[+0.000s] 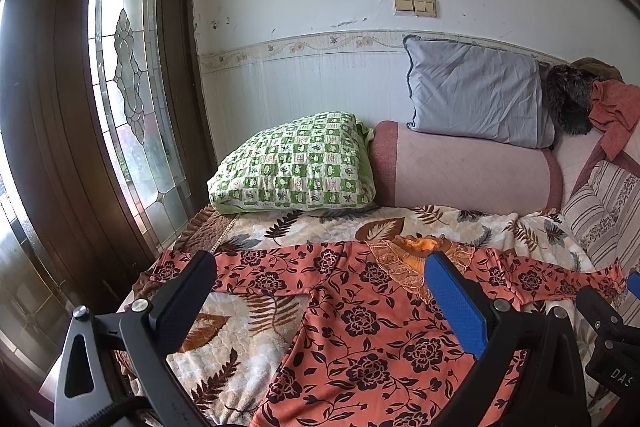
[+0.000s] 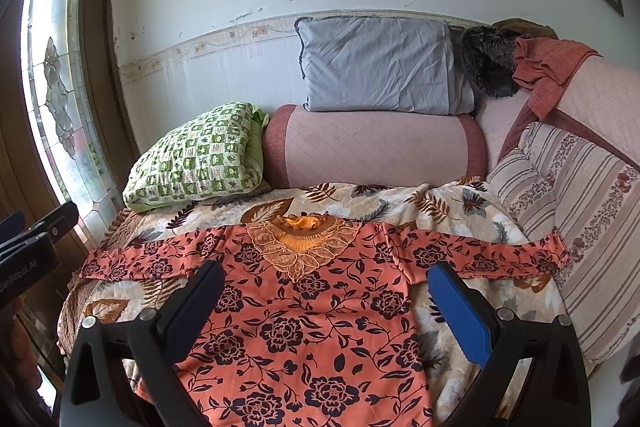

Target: Fold small clothes

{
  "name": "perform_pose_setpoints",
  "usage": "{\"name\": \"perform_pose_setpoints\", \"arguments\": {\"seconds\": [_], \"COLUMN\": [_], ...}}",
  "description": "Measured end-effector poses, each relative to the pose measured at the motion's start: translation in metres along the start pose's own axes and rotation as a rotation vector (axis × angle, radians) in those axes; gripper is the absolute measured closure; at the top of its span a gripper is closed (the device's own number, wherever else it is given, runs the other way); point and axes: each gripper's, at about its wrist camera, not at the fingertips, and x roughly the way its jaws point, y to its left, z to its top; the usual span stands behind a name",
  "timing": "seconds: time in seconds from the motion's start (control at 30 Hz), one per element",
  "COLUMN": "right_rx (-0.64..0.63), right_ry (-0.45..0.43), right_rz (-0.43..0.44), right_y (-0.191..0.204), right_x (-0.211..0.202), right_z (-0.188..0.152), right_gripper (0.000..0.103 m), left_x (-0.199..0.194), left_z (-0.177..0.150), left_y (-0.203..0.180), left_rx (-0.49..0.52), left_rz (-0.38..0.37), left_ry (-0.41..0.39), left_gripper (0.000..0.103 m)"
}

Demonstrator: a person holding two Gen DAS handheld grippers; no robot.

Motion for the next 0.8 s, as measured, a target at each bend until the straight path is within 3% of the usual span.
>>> {"name": "perform_pose_setpoints", "arguments": {"seconds": [0.57, 0.8], "right_rx": [0.003, 0.008], "right_ry": [0.015, 0.035], "right_rz": [-0.020, -0.040], "right_y": [-0.007, -0.013], "right_x": [0.002, 0.015], "right_z": [0.006, 0.005], "right_gripper": [0.000, 0.000], "left_x": [0.005, 0.027], "left_z": [-0.001, -0.011], "left_y": [-0.009, -0.016], "left_rx": [0.022, 0.038], "left_rz": [-0.016, -0.032], "left_ry": [0.012, 0.053], "left_gripper": [0.000, 0.000]}}
